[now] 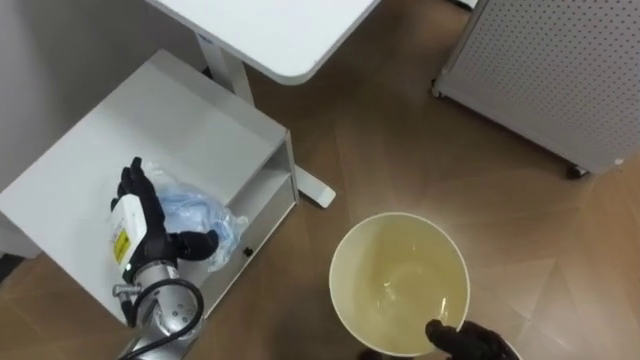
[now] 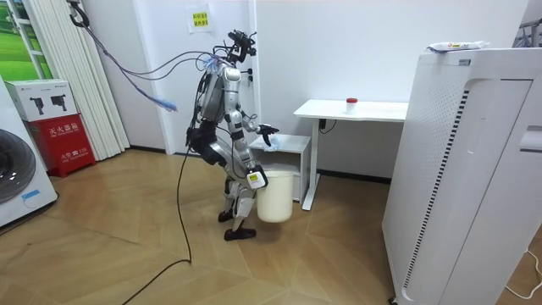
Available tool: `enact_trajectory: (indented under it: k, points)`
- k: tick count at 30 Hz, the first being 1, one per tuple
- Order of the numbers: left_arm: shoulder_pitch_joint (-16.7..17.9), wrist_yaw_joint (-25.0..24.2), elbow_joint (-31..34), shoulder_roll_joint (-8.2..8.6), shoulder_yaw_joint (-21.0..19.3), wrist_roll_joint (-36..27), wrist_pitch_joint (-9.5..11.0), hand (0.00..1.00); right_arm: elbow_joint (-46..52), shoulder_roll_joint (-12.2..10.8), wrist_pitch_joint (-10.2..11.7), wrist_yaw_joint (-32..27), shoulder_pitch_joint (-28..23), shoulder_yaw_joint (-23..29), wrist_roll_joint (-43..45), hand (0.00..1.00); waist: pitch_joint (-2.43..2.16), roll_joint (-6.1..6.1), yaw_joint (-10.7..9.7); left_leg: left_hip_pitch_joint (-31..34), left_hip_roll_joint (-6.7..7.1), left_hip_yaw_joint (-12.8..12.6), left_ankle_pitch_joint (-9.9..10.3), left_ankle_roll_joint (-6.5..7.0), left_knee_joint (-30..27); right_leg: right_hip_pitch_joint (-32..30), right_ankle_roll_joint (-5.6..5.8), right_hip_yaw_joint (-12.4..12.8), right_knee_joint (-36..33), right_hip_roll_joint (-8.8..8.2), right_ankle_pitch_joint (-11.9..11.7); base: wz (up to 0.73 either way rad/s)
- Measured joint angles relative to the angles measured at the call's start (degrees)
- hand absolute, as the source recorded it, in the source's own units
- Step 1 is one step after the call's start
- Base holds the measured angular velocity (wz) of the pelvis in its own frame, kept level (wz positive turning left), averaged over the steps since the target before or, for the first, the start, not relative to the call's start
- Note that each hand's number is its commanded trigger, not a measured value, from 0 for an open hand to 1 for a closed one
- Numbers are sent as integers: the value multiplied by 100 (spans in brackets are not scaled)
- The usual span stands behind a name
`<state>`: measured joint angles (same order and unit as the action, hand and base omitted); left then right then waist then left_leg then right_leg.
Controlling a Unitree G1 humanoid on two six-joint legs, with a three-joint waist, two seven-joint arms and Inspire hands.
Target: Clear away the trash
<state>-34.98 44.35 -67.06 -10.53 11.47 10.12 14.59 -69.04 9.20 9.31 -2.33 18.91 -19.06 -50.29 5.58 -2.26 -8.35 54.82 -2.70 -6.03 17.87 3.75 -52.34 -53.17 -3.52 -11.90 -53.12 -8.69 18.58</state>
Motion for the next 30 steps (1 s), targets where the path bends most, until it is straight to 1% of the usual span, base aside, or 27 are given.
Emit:
enact_trajectory:
  k: [2, 3, 4, 5, 6, 7, 8, 9, 10, 11, 13, 15, 16, 17, 19, 22, 25, 29, 30]
  points:
    - [-39, 7, -31, -22, 0, 3, 1, 0, 3, -6, -1, 13, -19, -6, 8, 100, 0, 0, -33, 33, -20, 27, 22, -17, -35, -5, -25, -43, -11, 8, 24, 2]
    - [-57, 7, -50, -65, 0, 0, 1, 0, 6, -24, -6, 49, -20, -9, 8, 100, 2, 4, -69, 64, -48, 35, 39, -27, -69, -15, -39, -73, -23, 20, 35, 0]
    - [-59, 7, -57, -86, 1, 0, 1, 5, 6, -36, -9, 58, -21, -10, 8, 100, 5, 9, -81, 74, -58, 38, 49, -33, -87, -20, -46, -82, -31, 26, 41, 0]
    - [-60, 7, -62, -117, 3, -40, 1, 19, 22, -46, -9, 68, -31, -15, 4, 100, 3, 20, -92, 104, -74, 42, 71, -43, -126, -50, -53, -80, -60, 39, 54, -6]
    - [-71, 7, -62, -143, 3, -68, 1, 50, 40, -45, -8, 89, -31, -15, -4, 100, 3, 19, -97, 163, -92, 45, 81, -50, -162, -106, -54, -68, -77, 64, 58, -7]
    - [-74, 7, -62, -154, 3, -110, 1, 59, 46, -48, -5, 106, -31, -15, -15, 100, 3, 19, -100, 193, -105, 47, 86, -53, -181, -129, -55, -68, -84, 76, 57, -7]
    - [-78, 6, -86, -171, 3, -192, 1, 89, 46, -51, -12, 127, -34, -15, -24, 100, 3, 20, -120, 254, -141, 63, 117, -58, -256, -168, -65, -80, -122, 102, 64, -6]
    - [-91, -2, -160, -179, 9, -263, -4, 100, 49, -51, -16, 130, -34, -49, -47, 100, 3, 20, -136, 301, -173, 81, 172, -63, -358, -191, -92, -110, -186, 108, 100, -4]
    - [-96, -13, -206, -179, 19, -310, -12, 100, 62, -51, -26, 126, -35, -73, -86, 100, 3, 20, -151, 316, -177, 93, 188, -66, -398, -195, -97, -122, -217, 105, 123, 0]
    - [-104, -50, -291, -196, 58, -399, -39, 100, 129, -50, -66, 117, -40, -105, -134, 100, 3, 19, -209, 346, -176, 111, 222, -63, -466, -208, -96, -135, -285, 92, 166, 6]
    - [-115, -149, -390, -264, 137, -488, -98, 100, 219, -48, -115, 123, -46, -106, -143, 100, 3, 19, -260, 396, -174, 134, 251, -67, -539, -248, -98, -143, -351, 87, 186, 3]
    - [-136, -132, -389, -409, 337, -482, -139, 100, 277, -27, -140, 124, -50, -109, -186, 100, 2, 18, -268, 469, -167, 134, 248, -67, -563, -318, -96, -127, -386, 88, 191, 0]
    - [-138, -142, -388, -453, 392, -480, -142, 100, 287, -20, -145, 123, -51, -110, -211, 100, 2, 18, -267, 476, -166, 134, 248, -67, -570, -328, -95, -120, -397, 89, 191, 0]
    - [-138, -165, -387, -500, 535, -444, -142, 100, 309, 8, -164, 124, -57, -136, -278, 100, -1, 12, -256, 484, -163, 128, 248, -67, -572, -347, -95, -107, -406, 90, 191, 0]
    - [-142, -150, -381, -514, 688, -425, -138, 100, 405, 55, -186, 119, -84, -216, -400, 100, -4, 8, -253, 503, -163, 119, 246, -69, -573, -382, -95, -93, -419, 91, 191, 0]
    - [-170, -222, -382, -514, 692, -423, -143, 100, 476, 68, -182, 133, -104, -220, -440, 100, -15, -10, -269, 548, -169, 110, 239, -82, -585, -444, -102, -76, -448, 100, 187, 0]
    - [-175, -316, -386, -513, 690, -455, -186, 100, 484, 105, -196, 137, -130, -229, -446, 100, -16, -11, -272, 549, -173, 109, 229, -98, -578, -453, -120, -81, -456, 97, 189, 0]
    - [-173, -462, -384, -509, 669, -493, -231, 100, 612, 194, -300, 180, -243, -230, -441, 100, -18, -9, -259, 514, -166, 88, 225, -101, -545, -438, -124, -77, -448, 82, 191, 0]
    - [-166, -518, -385, -505, 669, -491, -280, 100, 634, 191, -301, 186, -269, -235, -444, 100, -19, -8, -255, 482, -170, 74, 224, -101, -531, -411, -124, -72, -439, 82, 191, 0]
